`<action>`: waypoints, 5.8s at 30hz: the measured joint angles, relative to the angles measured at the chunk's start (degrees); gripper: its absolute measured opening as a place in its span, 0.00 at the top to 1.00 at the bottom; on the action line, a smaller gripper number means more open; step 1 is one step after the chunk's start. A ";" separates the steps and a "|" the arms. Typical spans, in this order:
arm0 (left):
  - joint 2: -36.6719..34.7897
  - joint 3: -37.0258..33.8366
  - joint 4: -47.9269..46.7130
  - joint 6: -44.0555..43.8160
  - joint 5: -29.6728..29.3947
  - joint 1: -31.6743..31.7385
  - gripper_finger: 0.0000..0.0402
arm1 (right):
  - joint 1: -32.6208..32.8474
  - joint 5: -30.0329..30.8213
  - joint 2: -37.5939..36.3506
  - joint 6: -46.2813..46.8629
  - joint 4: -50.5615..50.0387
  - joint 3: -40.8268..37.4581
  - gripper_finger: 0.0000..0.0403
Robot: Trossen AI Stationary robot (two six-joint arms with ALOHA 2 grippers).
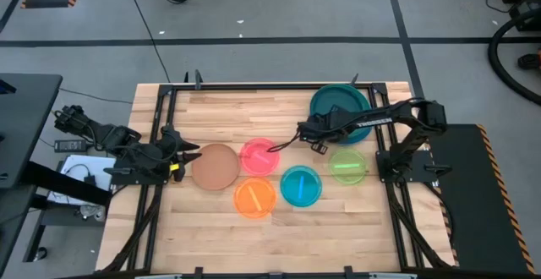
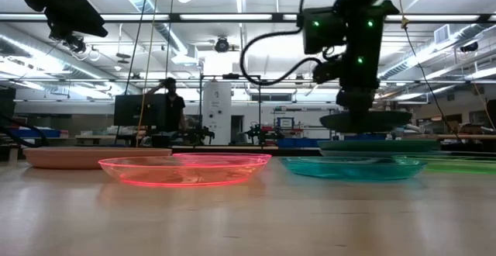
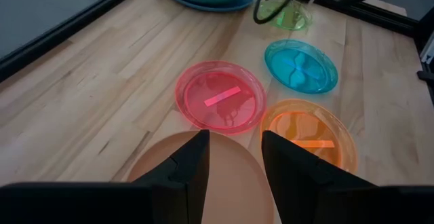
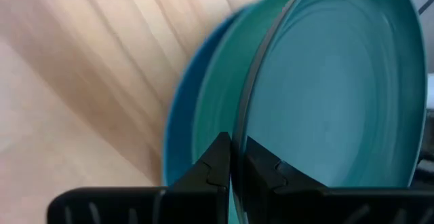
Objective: Stack plastic plates
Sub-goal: Stack the dark green plate on top of the green plate, then stack the brown plate on top of the dark green plate
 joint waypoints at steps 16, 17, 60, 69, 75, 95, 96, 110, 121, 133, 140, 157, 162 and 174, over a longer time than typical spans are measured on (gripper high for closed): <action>0.00 0.00 0.09 0.84 -0.08 0.01 0.65 | -7.15 -1.50 -0.78 -4.91 11.96 -9.06 0.93; 0.00 0.00 0.09 0.87 -0.08 0.01 0.65 | -7.38 -1.65 -0.77 -4.89 12.32 -9.34 0.93; 5.40 0.00 4.40 -0.37 -1.36 0.01 0.65 | -5.78 -9.03 -0.71 -5.50 7.21 -2.29 0.61; 18.23 0.00 4.20 -3.01 16.01 0.01 0.65 | 0.05 0.21 -0.71 -5.91 7.32 2.37 0.61; 24.48 0.00 3.68 -6.66 21.93 -0.24 0.65 | 4.27 5.64 -0.71 -8.28 11.42 4.52 0.61; 44.32 0.00 2.88 11.46 23.23 -7.40 0.65 | 10.55 -12.72 -0.71 -31.61 35.92 4.52 0.61; 45.29 0.00 2.51 12.07 22.64 -7.40 0.65 | 10.71 -12.87 -0.71 -31.57 35.91 4.52 0.61; 51.39 0.02 2.37 22.08 21.18 -7.40 0.65 | 11.29 -13.03 -0.71 -31.29 35.70 4.50 0.61; 51.40 0.02 2.36 22.50 20.97 -7.40 0.68 | 11.29 -13.05 -0.71 -31.14 35.70 4.48 0.61; 51.34 0.16 2.01 23.35 21.55 -7.43 0.97 | 11.40 -16.55 -0.71 -32.27 35.67 4.48 0.61; 51.36 5.88 -6.24 24.53 20.01 -7.48 0.96 | 13.75 -19.41 0.36 -42.46 37.09 4.42 0.61; 51.34 15.56 -3.72 47.99 14.33 1.30 0.97 | 17.53 -19.55 0.36 -55.91 42.28 4.43 0.64; 51.34 15.58 2.68 52.80 14.01 4.79 0.96 | 19.61 -14.00 0.36 -64.53 42.32 4.43 0.65; 51.01 16.51 10.11 54.39 13.83 7.86 0.96 | 22.05 -1.13 0.34 -78.02 43.91 4.45 0.55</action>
